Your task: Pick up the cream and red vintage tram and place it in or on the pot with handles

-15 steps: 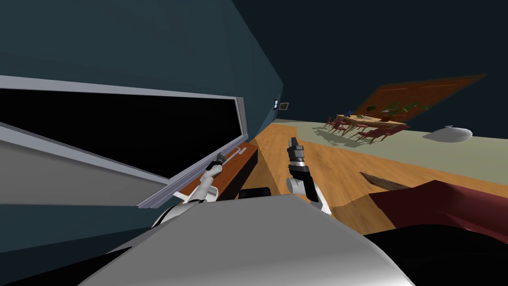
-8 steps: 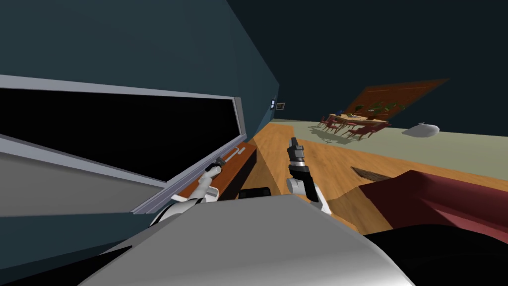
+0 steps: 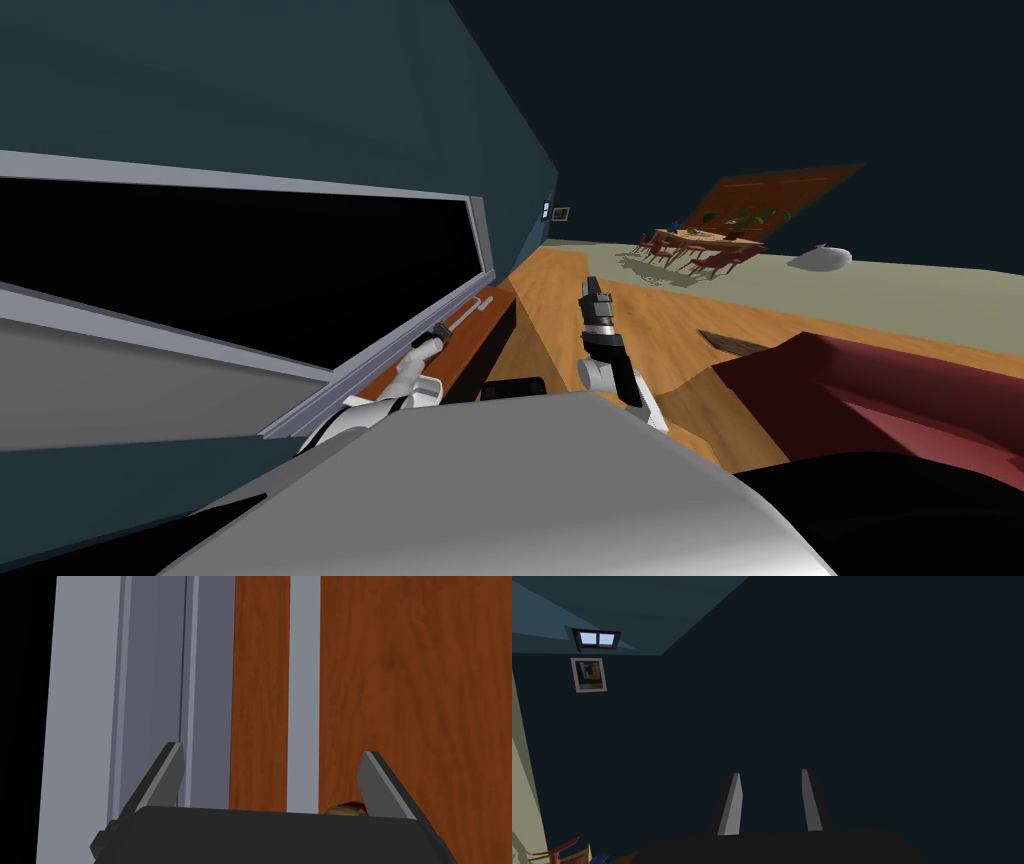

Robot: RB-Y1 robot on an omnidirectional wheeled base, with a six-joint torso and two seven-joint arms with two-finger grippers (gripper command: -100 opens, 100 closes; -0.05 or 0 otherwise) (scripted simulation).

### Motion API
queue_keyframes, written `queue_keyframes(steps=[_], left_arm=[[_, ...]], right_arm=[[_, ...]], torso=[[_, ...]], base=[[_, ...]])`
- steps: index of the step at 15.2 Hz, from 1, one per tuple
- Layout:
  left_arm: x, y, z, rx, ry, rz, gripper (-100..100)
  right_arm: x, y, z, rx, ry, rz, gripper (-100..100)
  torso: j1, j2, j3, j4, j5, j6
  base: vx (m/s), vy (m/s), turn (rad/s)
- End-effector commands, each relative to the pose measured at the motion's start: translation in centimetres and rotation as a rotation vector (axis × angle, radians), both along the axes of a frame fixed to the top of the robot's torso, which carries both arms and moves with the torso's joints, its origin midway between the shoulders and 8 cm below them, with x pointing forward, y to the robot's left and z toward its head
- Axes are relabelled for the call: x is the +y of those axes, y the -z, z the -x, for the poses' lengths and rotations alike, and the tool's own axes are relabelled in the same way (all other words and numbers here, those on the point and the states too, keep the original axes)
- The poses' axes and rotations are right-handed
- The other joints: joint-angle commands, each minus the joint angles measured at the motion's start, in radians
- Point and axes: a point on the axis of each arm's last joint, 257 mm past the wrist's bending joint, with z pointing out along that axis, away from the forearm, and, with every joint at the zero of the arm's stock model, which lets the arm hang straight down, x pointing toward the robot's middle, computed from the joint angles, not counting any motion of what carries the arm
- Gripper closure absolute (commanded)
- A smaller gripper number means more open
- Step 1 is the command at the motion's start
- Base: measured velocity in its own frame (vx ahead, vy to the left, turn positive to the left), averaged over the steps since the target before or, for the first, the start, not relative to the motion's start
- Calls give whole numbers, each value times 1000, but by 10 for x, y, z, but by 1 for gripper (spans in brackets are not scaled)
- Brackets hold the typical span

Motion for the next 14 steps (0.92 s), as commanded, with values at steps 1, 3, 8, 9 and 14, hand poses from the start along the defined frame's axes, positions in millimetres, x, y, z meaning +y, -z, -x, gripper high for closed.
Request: queue_keyframes(steps=[1, 3, 8, 9, 14], left_arm=[[2, 7, 3, 14, -6, 2, -100], [12, 21, 15, 62, -25, 10, -100], [22, 36, 30, 112, -46, 17, -100], [30, 41, 37, 139, -59, 20, -100], [39, 59, 59, 198, -84, 28, -100]], right_arm=[[0, 0, 0, 0, 0, 0, 0], [0, 0, 0, 0, 0, 0, 0], [0, 0, 0, 0, 0, 0, 0], [0, 0, 0, 0, 0, 0, 0], [0, 0, 0, 0, 0, 0, 0]], torso=[[0, 0, 0, 0, 0, 0], [0, 0, 0, 0, 0, 0], [0, 0, 0, 0, 0, 0], [0, 0, 0, 0, 0, 0], [1, 0, 0, 0, 0, 0]], base=[[-10, 23, 8], [-18, 33, -76], [-16, 31, -46], [-16, 44, -79], [-20, 45, -49]])
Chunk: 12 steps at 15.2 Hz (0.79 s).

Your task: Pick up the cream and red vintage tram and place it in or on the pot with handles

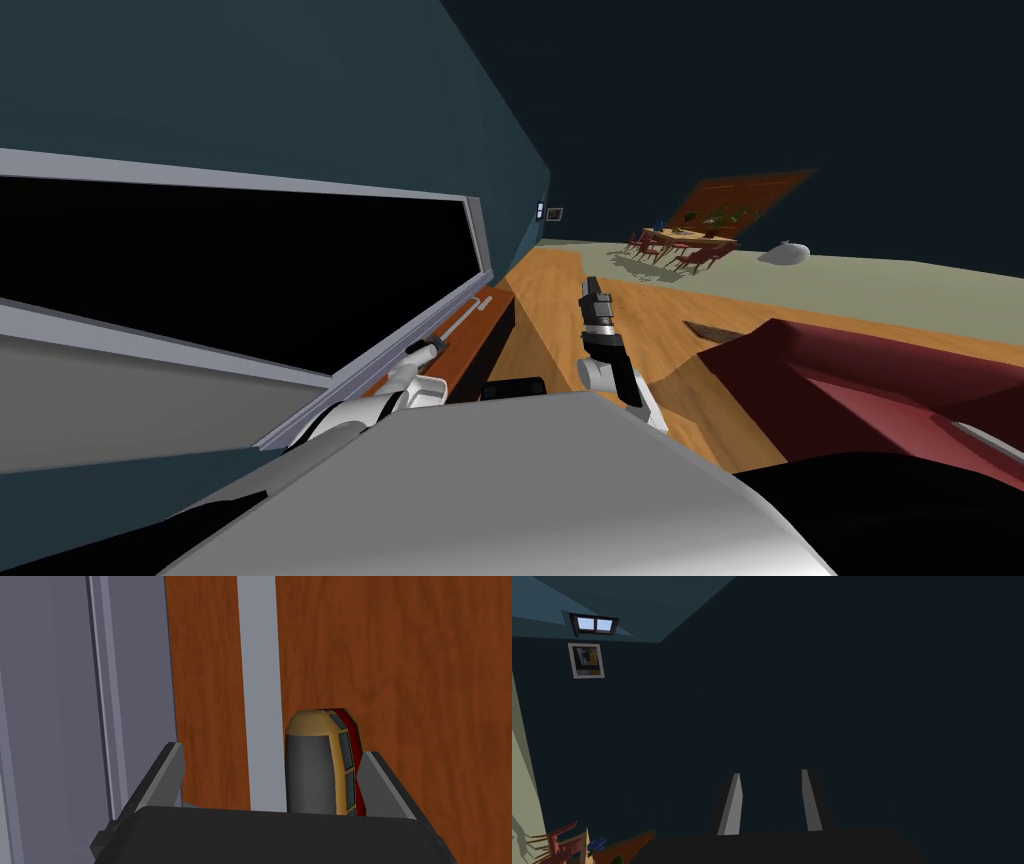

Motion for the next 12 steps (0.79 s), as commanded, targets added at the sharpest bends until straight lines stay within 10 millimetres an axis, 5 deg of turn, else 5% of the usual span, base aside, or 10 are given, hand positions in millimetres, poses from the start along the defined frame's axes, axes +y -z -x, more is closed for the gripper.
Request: queue_keyframes(steps=[1, 4, 6, 12], left_arm=[[7, 12, 16, 44, -19, 7, -100], [17, 31, 44, 114, -50, 16, -100], [18, 16, 26, 90, 4, -41, -100], [21, 55, 81, 191, -76, 31, -100]], right_arm=[[0, 0, 0, 0, 0, 0, 0], [0, 0, 0, 0, 0, 0, 0], [0, 0, 0, 0, 0, 0, 0], [0, 0, 0, 0, 0, 0, 0]], torso=[[0, 0, 0, 0, 0, 0], [1, 0, 0, 0, 0, 0], [1, 0, 0, 0, 0, 0], [0, -1, -1, 0, 0, 0]], base=[[-7, 26, -50], [-18, 52, -81], [-20, 38, -14], [-5, 18, -26]])
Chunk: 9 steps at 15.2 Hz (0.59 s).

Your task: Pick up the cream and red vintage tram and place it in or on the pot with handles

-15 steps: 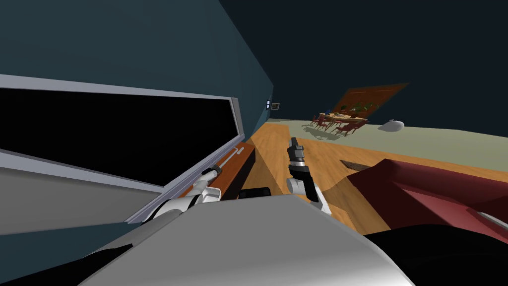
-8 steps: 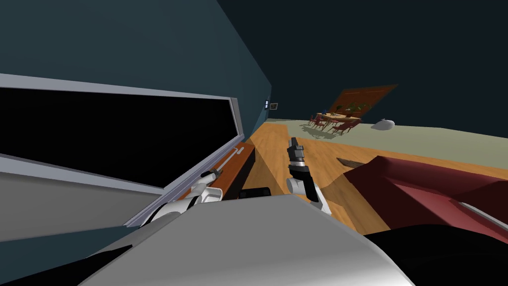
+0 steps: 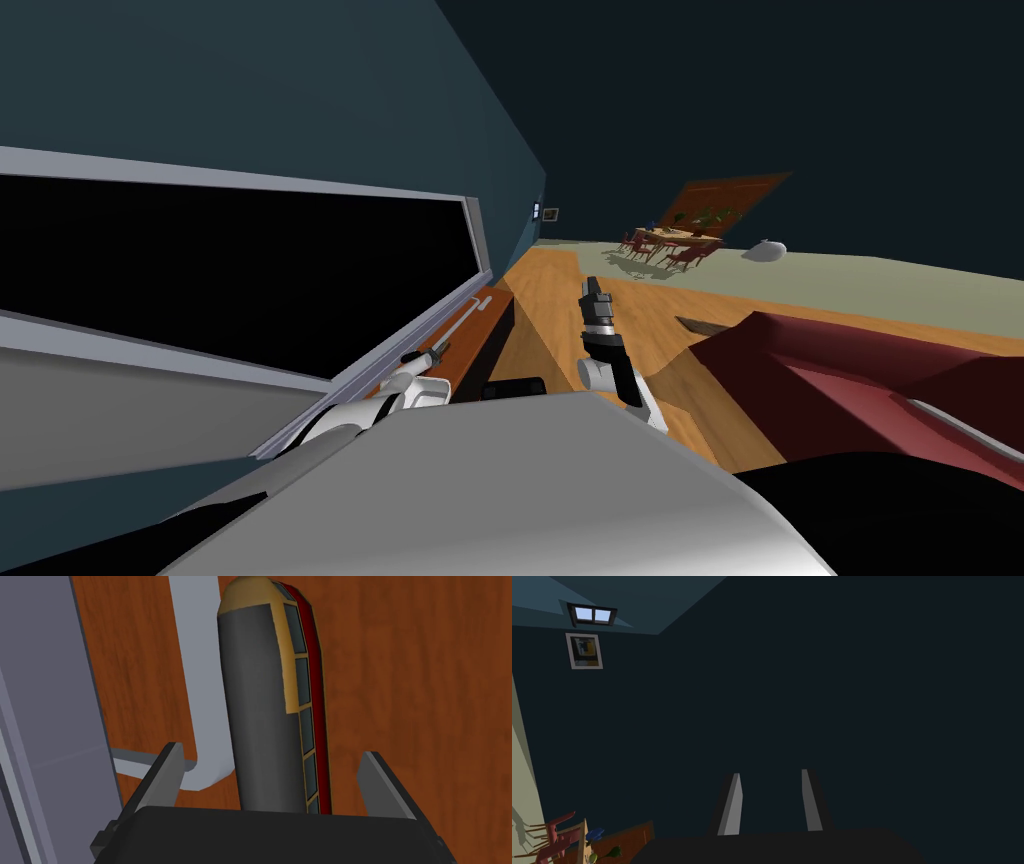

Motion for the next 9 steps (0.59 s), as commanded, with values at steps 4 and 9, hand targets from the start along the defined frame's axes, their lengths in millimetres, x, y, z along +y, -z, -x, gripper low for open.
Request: queue_keyframes(steps=[4, 9], left_arm=[[0, 9, 13, 5, -23, 1, -100], [-1, 19, 27, 6, -48, 0, -100]], right_arm=[[0, 0, 0, 0, 0, 0, 0], [0, 0, 0, 0, 0, 0, 0]], torso=[[0, 1, 1, 0, 0, 0], [-1, 0, 0, 0, 0, 0]], base=[[-21, 22, -71], [-13, 14, -44]])
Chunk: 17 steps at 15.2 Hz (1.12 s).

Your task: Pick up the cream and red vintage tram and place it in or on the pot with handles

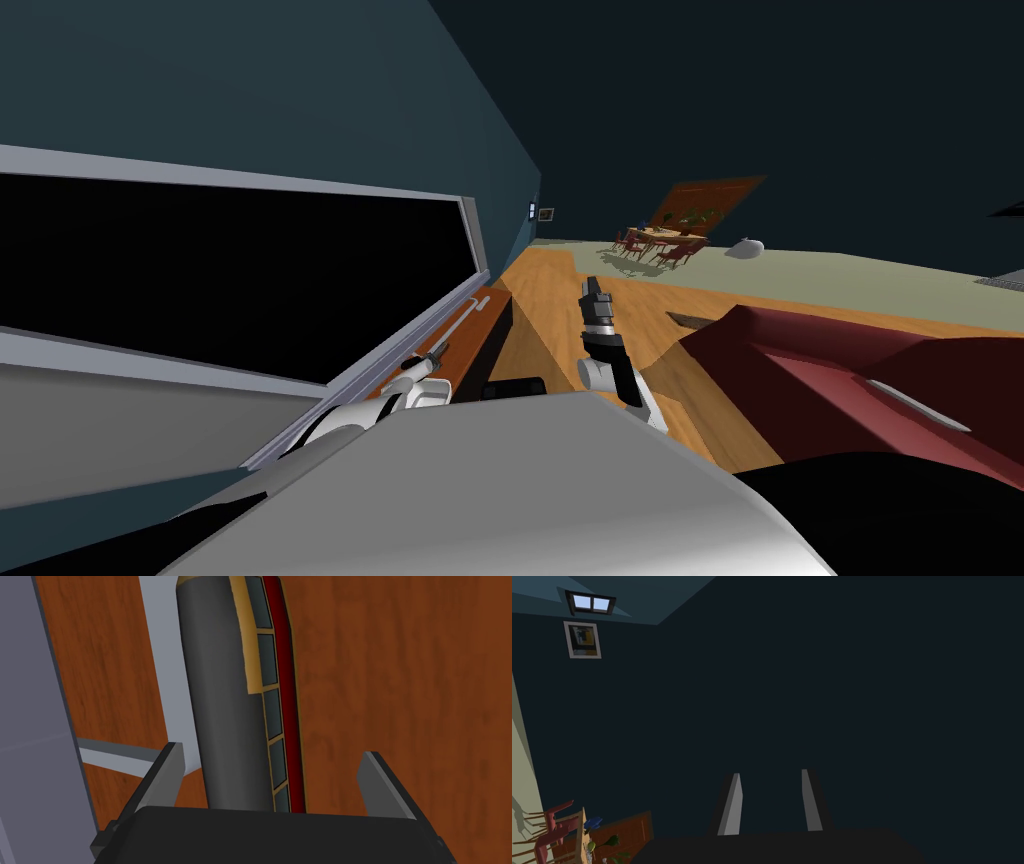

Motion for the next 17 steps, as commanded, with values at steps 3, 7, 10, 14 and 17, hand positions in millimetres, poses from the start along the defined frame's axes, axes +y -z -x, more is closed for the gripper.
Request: queue_keyframes(steps=[3, 7, 10, 14, 17], left_arm=[[0, 4, 6, -2, -9, -4, -100], [1, 3, 5, -4, -7, -7, 100], [5, -2, 1, -14, -9, -13, 100], [1, -9, -13, -3, 26, -3, 100], [1, -11, -13, -4, 33, -8, 100]], right_arm=[[0, 0, 0, 0, 0, 0, 0], [0, 0, 0, 0, 0, 0, 0], [0, 0, 0, 0, 0, 0, 0], [0, 0, 0, 0, 0, 0, 0], [0, 0, 0, 0, 0, 0, 0]], torso=[[-1, -1, 0, 0, 0, 0], [-1, -1, -1, -1, 0, 0], [-1, -2, -3, -4, 4, 1], [-4, -4, -4, -4, 3, 1], [-4, -4, -3, -3, 2, 1]], base=[[-9, 10, -31], [-1, 1, -5], [0, 0, 0], [28, -26, 85], [19, -20, 59]])
